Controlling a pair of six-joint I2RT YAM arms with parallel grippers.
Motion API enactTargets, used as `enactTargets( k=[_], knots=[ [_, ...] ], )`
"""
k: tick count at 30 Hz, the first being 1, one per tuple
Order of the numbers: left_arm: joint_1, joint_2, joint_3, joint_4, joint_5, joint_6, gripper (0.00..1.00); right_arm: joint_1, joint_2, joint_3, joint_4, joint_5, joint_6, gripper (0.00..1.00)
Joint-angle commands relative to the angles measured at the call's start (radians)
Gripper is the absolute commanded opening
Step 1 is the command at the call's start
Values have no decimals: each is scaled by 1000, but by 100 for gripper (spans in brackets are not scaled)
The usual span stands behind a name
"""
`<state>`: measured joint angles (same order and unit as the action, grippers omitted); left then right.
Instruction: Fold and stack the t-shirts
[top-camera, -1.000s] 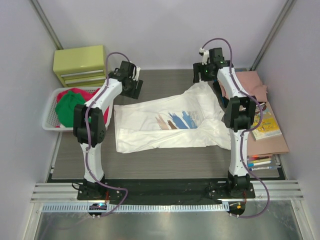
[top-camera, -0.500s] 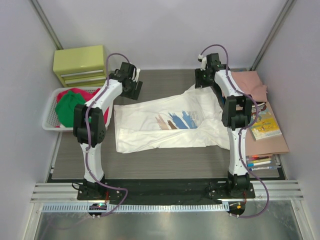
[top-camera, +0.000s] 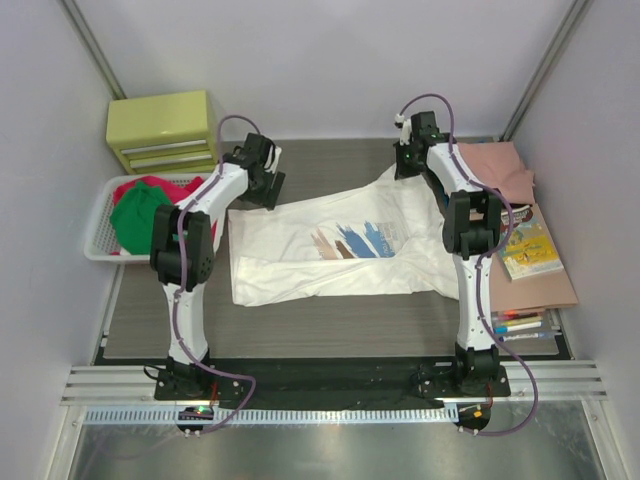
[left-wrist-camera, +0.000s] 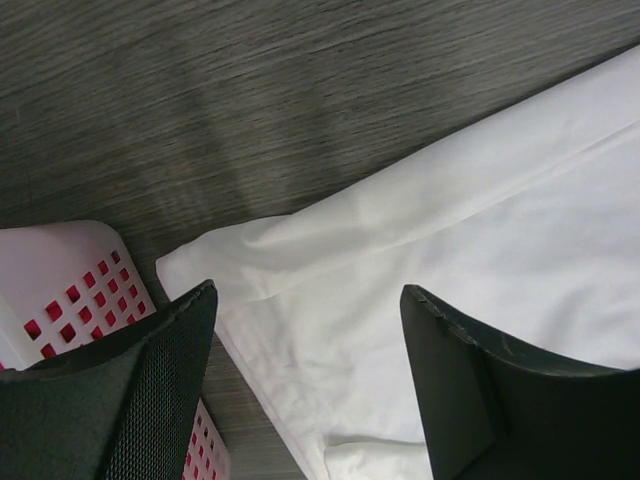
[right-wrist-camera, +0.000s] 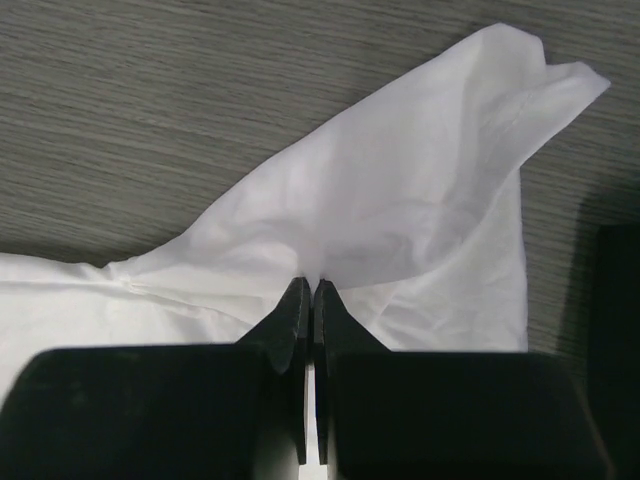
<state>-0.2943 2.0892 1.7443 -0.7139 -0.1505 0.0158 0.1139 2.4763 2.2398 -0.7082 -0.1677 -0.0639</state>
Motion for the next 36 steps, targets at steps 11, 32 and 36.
enactTargets(
  k=[11,32,36],
  knots=[
    [3,-81,-155,74,-171,-66,75,1,-178,-230,99,16,-56,1],
    [-45,97,-37,82,-475,-60,9,0,-165,-249,110,-16,-65,1],
    [-48,126,-19,56,-501,-57,57,1,-163,-247,112,-27,-62,1]
  ],
)
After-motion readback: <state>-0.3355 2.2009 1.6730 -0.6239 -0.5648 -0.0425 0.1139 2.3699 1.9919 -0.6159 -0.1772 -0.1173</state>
